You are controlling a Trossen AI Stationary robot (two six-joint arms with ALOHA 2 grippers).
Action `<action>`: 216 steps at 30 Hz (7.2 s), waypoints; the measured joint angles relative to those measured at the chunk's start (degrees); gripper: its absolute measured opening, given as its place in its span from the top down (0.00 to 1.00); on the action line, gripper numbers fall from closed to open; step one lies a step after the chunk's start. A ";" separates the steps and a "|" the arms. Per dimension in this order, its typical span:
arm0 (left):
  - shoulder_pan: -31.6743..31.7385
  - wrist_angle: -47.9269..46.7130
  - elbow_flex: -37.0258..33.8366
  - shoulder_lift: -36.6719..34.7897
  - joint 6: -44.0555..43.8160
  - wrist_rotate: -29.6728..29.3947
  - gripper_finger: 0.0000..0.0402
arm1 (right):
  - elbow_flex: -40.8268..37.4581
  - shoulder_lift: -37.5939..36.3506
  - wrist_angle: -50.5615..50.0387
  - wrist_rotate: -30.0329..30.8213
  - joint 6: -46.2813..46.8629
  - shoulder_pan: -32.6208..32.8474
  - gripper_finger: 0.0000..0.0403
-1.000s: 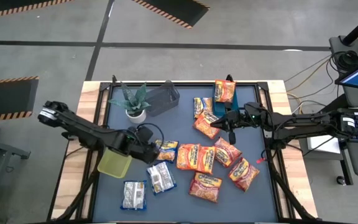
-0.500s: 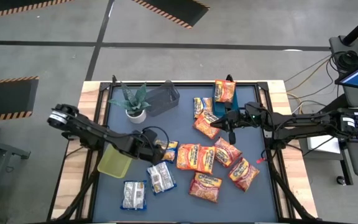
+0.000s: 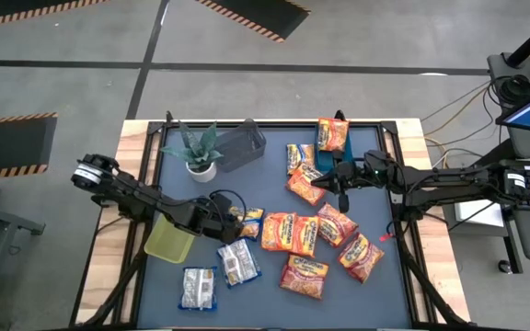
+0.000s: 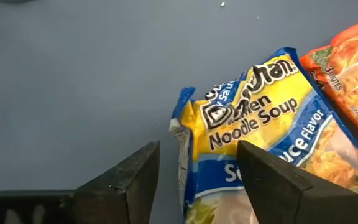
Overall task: Sort Maruchan noodles
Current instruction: Put the blue noodle pack into the yellow bin, then put the orange noodle pack into the blue bin
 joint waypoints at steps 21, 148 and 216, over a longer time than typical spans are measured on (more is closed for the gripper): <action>-1.28 3.62 -0.79 1.38 2.41 -3.14 0.99 | 1.37 0.00 0.83 0.04 1.43 -0.02 0.97; -13.49 -44.72 16.87 -7.11 -8.33 9.95 1.00 | 1.91 13.51 7.28 0.13 -1.68 -0.13 0.97; -12.81 -53.27 17.93 -6.92 -15.08 12.02 0.63 | 1.94 13.51 6.82 0.02 -2.70 -0.13 0.97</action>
